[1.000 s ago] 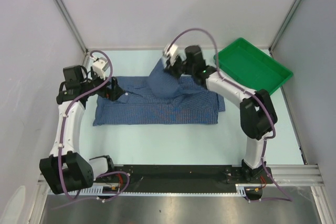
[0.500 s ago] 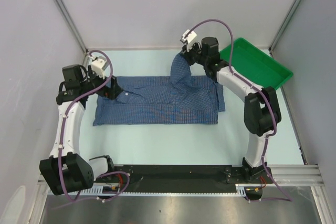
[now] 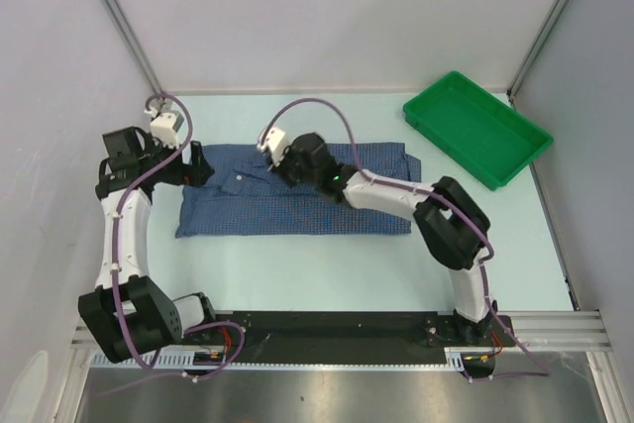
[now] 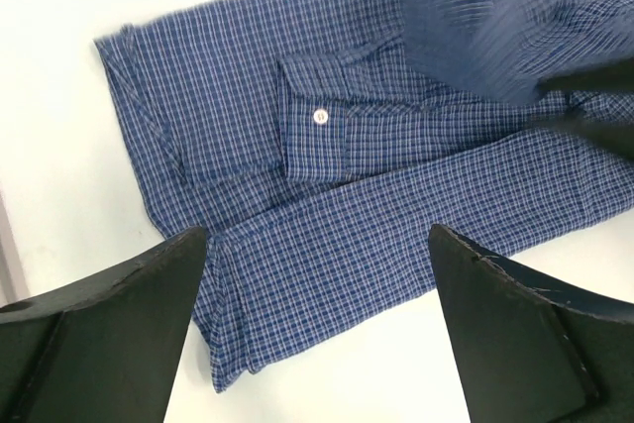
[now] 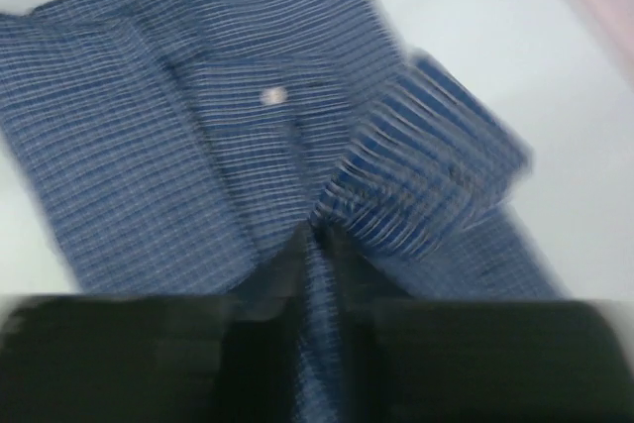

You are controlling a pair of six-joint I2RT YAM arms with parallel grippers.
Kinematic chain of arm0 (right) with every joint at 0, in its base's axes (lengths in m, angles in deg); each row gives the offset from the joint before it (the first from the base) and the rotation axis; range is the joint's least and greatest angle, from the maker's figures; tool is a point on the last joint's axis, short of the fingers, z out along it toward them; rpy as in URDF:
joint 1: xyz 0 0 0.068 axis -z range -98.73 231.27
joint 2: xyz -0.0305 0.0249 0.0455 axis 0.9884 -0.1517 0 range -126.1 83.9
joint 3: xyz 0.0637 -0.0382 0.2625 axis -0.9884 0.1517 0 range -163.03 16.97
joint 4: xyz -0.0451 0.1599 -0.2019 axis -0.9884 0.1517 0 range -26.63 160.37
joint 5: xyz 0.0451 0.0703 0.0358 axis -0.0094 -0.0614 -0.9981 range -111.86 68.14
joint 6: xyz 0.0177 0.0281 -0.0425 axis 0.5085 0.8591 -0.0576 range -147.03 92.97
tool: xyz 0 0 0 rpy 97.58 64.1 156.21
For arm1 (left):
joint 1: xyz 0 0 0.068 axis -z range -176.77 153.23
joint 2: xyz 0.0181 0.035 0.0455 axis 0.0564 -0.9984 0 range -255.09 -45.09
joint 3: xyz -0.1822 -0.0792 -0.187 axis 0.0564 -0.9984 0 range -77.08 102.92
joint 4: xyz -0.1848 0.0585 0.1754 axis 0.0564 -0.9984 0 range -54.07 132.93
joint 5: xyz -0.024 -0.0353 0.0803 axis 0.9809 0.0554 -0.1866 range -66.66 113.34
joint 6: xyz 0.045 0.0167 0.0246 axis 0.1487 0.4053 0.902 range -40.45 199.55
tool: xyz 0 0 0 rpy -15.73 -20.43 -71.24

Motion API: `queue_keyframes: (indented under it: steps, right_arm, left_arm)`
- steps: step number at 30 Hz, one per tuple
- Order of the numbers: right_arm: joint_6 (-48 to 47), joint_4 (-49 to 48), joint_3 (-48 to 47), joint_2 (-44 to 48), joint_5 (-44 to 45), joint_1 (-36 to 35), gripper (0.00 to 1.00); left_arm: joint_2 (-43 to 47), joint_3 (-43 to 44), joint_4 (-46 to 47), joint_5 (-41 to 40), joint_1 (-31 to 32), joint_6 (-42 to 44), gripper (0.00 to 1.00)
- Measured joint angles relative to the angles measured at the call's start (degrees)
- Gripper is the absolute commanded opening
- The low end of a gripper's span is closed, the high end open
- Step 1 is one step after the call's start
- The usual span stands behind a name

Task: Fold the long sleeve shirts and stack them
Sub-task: Fold the shirt

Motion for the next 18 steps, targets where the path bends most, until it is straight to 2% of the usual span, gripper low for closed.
queue_keyframes:
  steps: [2,4,5,8,10,15,18]
  right_arm:
    - [0.50,0.98,-1.01,-2.27,0.31,-2.60,0.63]
    - [0.26,3.43,-1.29,-3.10,-0.44,-3.78,0.72]
    - [0.09,4.79,-1.29,-3.08,-1.33,-3.87,0.87]
    - [-0.33,10.49,-1.22,-1.03,-6.32,-2.01,0.88]
    - [-0.66,14.95,-0.96,1.95,-10.32,0.46,0.87]
    - [-1.60,23.45,1.60,13.70,-18.88,10.67,0.65]
    - [-1.40,26.67,2.64,17.25,-22.05,17.99,0.51]
  left_arm:
    - [-1.03,-0.02,-0.94,0.15,-0.74,0.04,0.99]
    - [-2.21,-0.02,-1.92,0.61,-0.98,0.52,0.98]
    - [-2.91,-0.04,-2.51,1.05,-1.01,0.61,0.97]
    - [-4.94,-0.57,-3.45,2.73,-0.83,1.03,0.90]
    - [-6.45,-1.22,-3.80,3.61,-0.17,1.11,0.86]
    - [-11.15,-2.32,-2.67,4.00,4.59,0.37,0.78]
    - [-14.75,-2.36,-0.85,3.54,7.43,-0.66,0.75]
